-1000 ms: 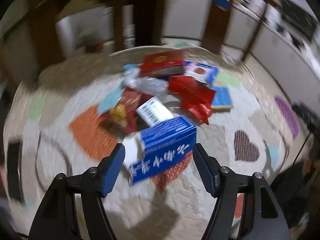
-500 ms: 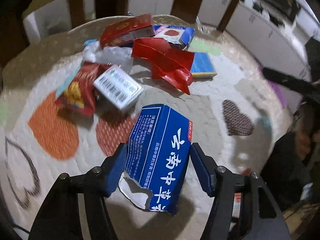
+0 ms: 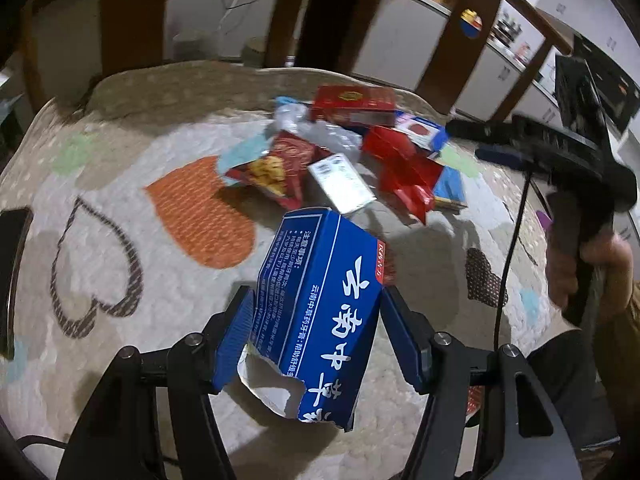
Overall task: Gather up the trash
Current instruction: 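Grasp the torn blue carton with the left tool while the right grasps the red SHUANGXI box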
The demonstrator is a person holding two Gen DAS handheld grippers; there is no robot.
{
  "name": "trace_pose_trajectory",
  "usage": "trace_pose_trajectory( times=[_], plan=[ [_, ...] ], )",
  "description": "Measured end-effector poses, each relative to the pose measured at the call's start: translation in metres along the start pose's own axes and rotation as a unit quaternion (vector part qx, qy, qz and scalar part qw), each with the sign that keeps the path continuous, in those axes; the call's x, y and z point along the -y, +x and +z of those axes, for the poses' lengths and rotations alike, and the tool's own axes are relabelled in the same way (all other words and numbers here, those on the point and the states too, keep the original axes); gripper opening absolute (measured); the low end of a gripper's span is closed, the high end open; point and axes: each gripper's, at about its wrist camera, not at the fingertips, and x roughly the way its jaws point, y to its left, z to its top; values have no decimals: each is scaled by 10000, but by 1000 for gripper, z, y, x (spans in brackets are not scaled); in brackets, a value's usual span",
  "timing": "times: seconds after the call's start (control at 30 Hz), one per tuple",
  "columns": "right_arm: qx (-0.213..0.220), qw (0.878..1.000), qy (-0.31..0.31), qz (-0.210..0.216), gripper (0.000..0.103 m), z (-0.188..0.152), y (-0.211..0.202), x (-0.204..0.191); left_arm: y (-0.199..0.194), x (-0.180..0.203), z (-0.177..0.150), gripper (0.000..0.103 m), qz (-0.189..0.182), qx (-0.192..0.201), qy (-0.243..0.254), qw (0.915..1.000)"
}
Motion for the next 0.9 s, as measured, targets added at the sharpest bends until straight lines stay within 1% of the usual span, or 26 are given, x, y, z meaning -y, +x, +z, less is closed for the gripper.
trace_pose_trajectory(
  times=[0.13, 0.2, 0.27, 0.33, 0.4, 0.43, 0.53, 0.6, 0.63, 0.67, 0.7, 0.73, 0.77, 0.9],
  plan=[
    [102, 9990, -431, -52, 94, 33, 9, -22, 2, -11, -1, 64, 79, -49, -178, 9998],
    [11, 9965, -826, 104, 94, 49, 22, -37, 3, -14, -1, 64, 91, -65, -238, 9997],
    [-143, 9912, -1298, 227, 95, 65, 39, -50, 2, -17, 0, 64, 55, -64, -278, 9996],
    [-416, 9797, -1956, 113, 95, 76, 60, -66, 0, -20, -1, 64, 18, -36, -296, 9996],
    [-618, 9650, -2545, -136, 95, 82, 78, -78, -1, -24, -2, 64, -3, -16, -329, 9995],
    [-732, 9575, -2783, -196, 95, 82, 87, -83, 0, -26, -2, 64, -5, -18, -356, 9994],
    [-1035, 9423, -3171, -273, 95, 82, 107, -89, 3, -28, -2, 64, 58, -65, -411, 9991],
    [-1137, 9344, -3352, -411, 94, 80, 118, -89, 3, -28, -2, 64, 90, -64, -418, 9991],
    [-1178, 9326, -3387, -420, 85, 79, 122, -88, 3, -28, -2, 64, 85, -57, -416, 9991],
    [-1215, 9340, -3338, -369, 73, 77, 123, -87, 2, -27, -2, 64, 88, -47, -417, 9991],
    [-1242, 9367, -3259, -311, 69, 76, 123, -86, 2, -27, -1, 64, 93, -33, -419, 9991],
    [-1248, 9401, -3164, -231, 62, 75, 122, -85, 1, -27, -1, 64, 102, -15, -426, 9990],
    [-1262, 9426, -3089, -166, 61, 74, 120, -83, 0, -26, 0, 64, 122, 7, -439, 9990],
    [-1026, 9533, -2837, -139, 61, 69, 102, -82, -7, -22, -2, 64, 191, 53, -474, 9987]
  ],
)
